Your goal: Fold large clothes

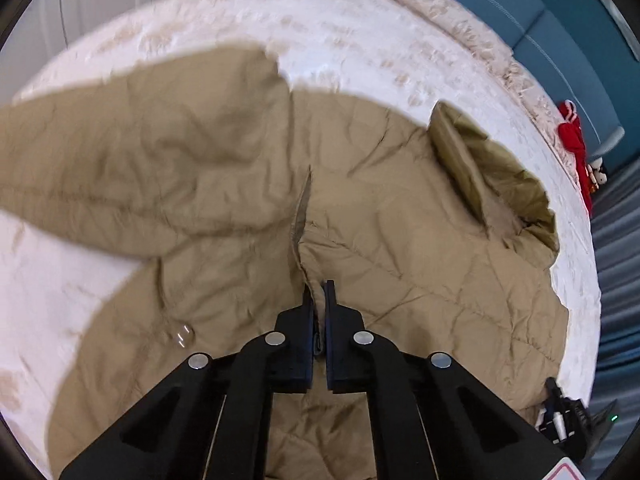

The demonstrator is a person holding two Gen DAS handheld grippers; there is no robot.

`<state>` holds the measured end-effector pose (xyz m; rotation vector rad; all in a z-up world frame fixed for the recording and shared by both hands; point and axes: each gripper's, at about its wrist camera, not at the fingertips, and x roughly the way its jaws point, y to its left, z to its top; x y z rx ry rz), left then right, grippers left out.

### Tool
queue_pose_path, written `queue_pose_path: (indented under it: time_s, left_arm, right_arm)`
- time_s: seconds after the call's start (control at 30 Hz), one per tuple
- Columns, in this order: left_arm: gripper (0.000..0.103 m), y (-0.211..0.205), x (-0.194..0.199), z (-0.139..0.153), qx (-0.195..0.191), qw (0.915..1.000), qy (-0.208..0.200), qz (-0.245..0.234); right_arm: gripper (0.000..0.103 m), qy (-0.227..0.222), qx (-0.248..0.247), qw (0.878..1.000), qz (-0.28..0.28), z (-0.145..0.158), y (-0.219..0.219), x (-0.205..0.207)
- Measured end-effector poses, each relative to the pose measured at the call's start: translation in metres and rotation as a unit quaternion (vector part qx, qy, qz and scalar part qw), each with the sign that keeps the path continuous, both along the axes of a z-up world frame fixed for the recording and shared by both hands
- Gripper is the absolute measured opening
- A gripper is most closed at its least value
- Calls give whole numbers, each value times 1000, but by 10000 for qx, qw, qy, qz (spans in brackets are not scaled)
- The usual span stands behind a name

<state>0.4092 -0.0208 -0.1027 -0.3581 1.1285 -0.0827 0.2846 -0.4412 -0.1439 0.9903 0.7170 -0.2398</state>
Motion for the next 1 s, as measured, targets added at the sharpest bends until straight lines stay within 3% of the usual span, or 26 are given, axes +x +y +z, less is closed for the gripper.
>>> queue_pose_path:
  time_s: [0.03,0.13,0.2,0.27,0.4,0.53,0.6,0.73,0.87,1.0]
  left_arm:
    - [2,2,-2,7,68,9999,-150,-7]
    - [2,7,-11,13,387,9983,-434,-22]
    - [2,3,-8,-8,655,9975,-258,-103]
    - [3,-2,-11,-29,865,9960,-154,-181]
    - [6,-15,-16,-32,1419,9889,-326,-286]
    - [21,-3,-20,-21,1313,9906,-337,-199]
    - [32,10,-27,-5,1397,9891,-459,-95]
    - [32,11,-42,38,1408,9850,-996,-108]
    - [35,-36,-42,66,1054,9836,-1296,-680]
    - [35,-92,-36,40,1494,9745,-1280,-1083]
  right_arm:
    - [3,-136,-116,9998,53,10,-1,-4]
    - [2,-226,-1082,9936,246,38,12,-9]
    - [0,237,-1533,9869,433,25,23,-1]
    - [0,664,-1653,9823,575,3,27,8]
    - [1,987,-1883,9743,737,-7,35,14]
    - [5,1144,-2010,9706,666,6,36,-2]
    - [13,1165,-2244,9660,548,20,40,-18]
    - [13,797,-2404,9649,695,53,57,-30]
    - [13,515,-2686,9521,1370,72,110,-2]
    - [13,557,-2950,9344,1917,56,161,30]
